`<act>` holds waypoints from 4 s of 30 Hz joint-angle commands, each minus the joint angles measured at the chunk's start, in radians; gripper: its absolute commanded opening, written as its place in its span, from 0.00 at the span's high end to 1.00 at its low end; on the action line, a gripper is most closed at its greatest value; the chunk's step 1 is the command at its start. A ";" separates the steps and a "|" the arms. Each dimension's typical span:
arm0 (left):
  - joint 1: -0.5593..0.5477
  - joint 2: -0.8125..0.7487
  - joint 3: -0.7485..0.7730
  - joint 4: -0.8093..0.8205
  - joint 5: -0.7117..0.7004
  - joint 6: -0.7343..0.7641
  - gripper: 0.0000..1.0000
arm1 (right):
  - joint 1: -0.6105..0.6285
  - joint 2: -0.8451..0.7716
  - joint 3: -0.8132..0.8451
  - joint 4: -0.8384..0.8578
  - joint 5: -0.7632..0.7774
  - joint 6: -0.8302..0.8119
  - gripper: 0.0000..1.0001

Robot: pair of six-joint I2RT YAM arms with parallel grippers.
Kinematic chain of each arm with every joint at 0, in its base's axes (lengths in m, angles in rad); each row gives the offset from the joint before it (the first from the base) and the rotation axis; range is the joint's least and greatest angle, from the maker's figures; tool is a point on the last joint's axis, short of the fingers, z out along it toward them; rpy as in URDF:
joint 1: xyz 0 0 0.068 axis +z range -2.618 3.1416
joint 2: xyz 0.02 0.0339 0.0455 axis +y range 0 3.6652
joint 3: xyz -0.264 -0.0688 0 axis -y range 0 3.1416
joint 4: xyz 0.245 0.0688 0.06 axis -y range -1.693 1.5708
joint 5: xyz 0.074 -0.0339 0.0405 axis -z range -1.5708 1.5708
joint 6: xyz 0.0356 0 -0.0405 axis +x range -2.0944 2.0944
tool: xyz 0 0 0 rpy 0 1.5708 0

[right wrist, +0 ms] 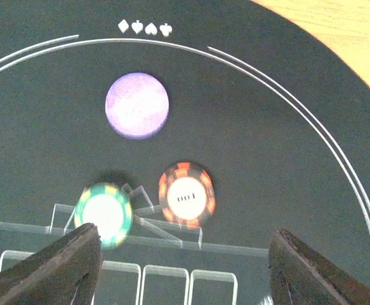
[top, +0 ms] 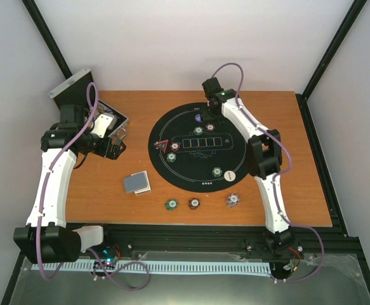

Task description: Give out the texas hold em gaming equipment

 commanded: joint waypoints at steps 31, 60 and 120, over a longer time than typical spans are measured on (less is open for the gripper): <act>0.006 -0.069 0.025 -0.041 0.006 0.012 0.00 | 0.708 -0.719 -1.254 0.318 0.025 0.376 0.28; 0.006 -0.071 0.024 -0.038 0.007 0.010 0.00 | 0.708 -0.748 -1.228 0.275 0.050 0.361 0.63; 0.006 -0.040 0.006 -0.030 0.030 0.041 0.00 | -0.036 -0.507 -1.072 0.328 0.004 0.072 0.44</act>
